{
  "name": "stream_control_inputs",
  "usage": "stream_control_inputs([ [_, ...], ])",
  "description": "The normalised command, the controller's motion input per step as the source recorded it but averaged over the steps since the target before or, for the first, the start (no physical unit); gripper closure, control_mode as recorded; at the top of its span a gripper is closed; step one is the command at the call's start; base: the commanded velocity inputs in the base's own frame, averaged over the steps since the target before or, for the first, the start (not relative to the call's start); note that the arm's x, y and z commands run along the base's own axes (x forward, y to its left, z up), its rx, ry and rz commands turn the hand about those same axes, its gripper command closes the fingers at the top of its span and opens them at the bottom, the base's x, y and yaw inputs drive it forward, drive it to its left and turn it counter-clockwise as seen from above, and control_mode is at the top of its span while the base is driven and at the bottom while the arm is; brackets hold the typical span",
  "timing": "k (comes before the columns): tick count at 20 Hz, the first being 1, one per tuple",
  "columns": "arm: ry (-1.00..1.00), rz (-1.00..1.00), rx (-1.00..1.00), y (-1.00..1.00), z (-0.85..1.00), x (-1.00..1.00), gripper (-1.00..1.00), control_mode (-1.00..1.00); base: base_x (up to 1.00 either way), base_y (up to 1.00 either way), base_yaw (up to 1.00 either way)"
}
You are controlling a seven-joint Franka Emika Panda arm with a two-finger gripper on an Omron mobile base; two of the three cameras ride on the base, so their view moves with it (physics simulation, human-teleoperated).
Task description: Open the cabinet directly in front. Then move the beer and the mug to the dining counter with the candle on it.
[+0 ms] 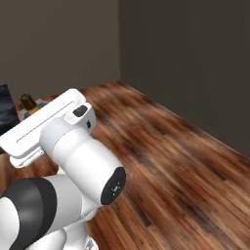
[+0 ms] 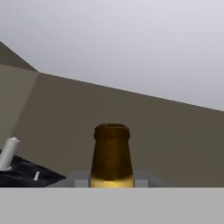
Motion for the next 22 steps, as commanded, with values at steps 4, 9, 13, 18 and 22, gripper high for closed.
stream_control_inputs([
  [4, 0.00, 0.00, 0.00, 0.00, 0.00, 0.00, 1.00, 1.00, 0.00, 0.21, 0.29],
  [9, 0.00, 0.00, 0.00, 0.00, 0.00, 0.00, 1.00, 1.00, 0.02, 0.24, 0.24],
  [13, 0.00, 0.00, 0.00, 0.00, 0.00, 0.00, 1.00, 1.00, 0.10, 0.26, 0.16],
  [18, 0.00, 0.00, 0.00, 0.00, 0.00, 0.00, 1.00, 1.00, 0.16, 0.35, 0.12],
  [22, 0.00, 0.00, 0.00, 0.00, 0.00, 0.00, 1.00, 1.00, 0.22, 0.37, 0.11],
])
